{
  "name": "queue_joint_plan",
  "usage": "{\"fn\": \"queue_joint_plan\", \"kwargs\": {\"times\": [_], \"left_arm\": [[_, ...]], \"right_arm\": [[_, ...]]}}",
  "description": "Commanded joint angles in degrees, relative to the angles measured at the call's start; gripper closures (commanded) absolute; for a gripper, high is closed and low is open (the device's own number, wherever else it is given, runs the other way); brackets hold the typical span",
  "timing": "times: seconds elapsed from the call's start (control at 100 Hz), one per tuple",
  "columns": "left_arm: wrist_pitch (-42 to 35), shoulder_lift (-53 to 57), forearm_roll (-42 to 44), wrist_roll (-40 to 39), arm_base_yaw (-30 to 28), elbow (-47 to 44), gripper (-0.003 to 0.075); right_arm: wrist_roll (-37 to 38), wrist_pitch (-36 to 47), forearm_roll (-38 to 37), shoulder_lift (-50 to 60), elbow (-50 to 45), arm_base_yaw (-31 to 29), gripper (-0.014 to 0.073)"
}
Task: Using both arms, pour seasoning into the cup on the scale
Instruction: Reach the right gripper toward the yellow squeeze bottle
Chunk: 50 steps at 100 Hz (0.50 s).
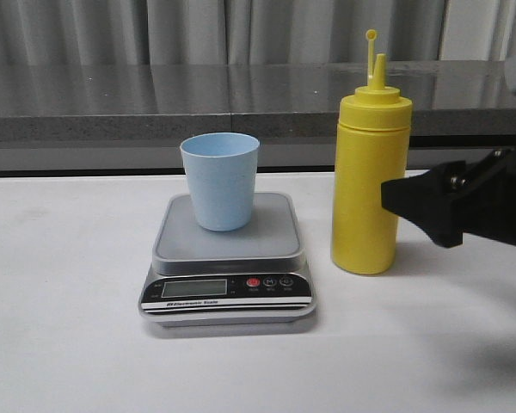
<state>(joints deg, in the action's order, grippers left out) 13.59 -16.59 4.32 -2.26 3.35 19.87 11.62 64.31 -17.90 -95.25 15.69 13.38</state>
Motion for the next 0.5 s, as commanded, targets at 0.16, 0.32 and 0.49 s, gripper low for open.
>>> {"fn": "queue_joint_plan", "kwargs": {"times": [0.16,0.32,0.49], "left_arm": [[-4.69,-0.36,-0.44,-0.06,-0.03,1.47,0.0738],[-4.69,-0.36,-0.44,-0.06,-0.03,1.47,0.0738],[-4.69,-0.36,-0.44,-0.06,-0.03,1.47,0.0738]], "right_arm": [[-0.12,9.24,-0.70,-3.47,2.34,0.06,0.0006],[-0.12,8.38,-0.98,-4.18,4.59,0.06,0.0006],[-0.07,6.61,-1.37,-4.18,6.26,0.06,0.0006]]}}
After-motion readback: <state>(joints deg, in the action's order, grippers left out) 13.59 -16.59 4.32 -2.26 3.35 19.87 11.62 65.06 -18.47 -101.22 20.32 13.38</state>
